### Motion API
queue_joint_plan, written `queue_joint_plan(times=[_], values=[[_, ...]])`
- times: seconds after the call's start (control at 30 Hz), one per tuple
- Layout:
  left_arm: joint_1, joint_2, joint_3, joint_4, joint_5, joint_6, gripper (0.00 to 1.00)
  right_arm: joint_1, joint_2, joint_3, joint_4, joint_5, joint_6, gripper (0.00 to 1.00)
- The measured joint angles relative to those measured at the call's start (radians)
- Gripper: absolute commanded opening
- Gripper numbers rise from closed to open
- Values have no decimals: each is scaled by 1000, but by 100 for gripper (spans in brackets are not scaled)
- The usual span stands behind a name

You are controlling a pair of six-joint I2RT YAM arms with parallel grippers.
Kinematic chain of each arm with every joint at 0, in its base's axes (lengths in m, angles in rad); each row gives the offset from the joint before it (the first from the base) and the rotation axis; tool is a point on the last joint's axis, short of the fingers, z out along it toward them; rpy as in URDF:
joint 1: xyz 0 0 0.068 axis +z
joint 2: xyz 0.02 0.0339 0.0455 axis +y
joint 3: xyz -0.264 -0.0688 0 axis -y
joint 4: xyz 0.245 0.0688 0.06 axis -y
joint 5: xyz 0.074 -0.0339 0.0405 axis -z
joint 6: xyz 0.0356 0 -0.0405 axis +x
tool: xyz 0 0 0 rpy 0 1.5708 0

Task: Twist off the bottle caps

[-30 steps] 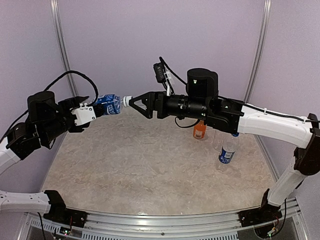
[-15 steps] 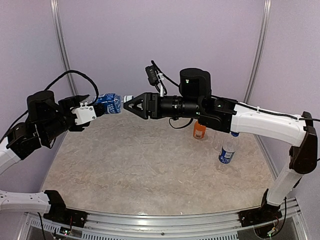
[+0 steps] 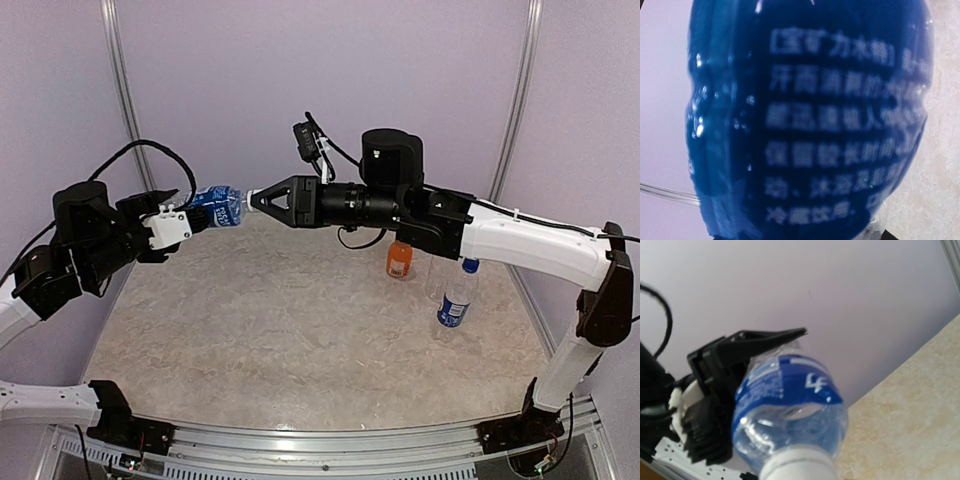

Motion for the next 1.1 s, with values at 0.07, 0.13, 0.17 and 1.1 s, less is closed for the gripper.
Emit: queue_joint_plan(times=[0.07, 0.13, 0.17, 1.1], values=[[0, -3, 0, 0, -1, 0, 34, -3, 7, 9, 0, -7, 1, 14], [0, -4, 0, -1, -5, 0, 34, -7, 11, 14, 1, -16, 1, 1], [0, -6, 0, -1, -5, -1, 34, -8, 11, 17, 0, -20, -3, 0], [-11, -3, 259, -935, 551, -310, 31, 545, -85, -237, 28, 839, -1920, 0]])
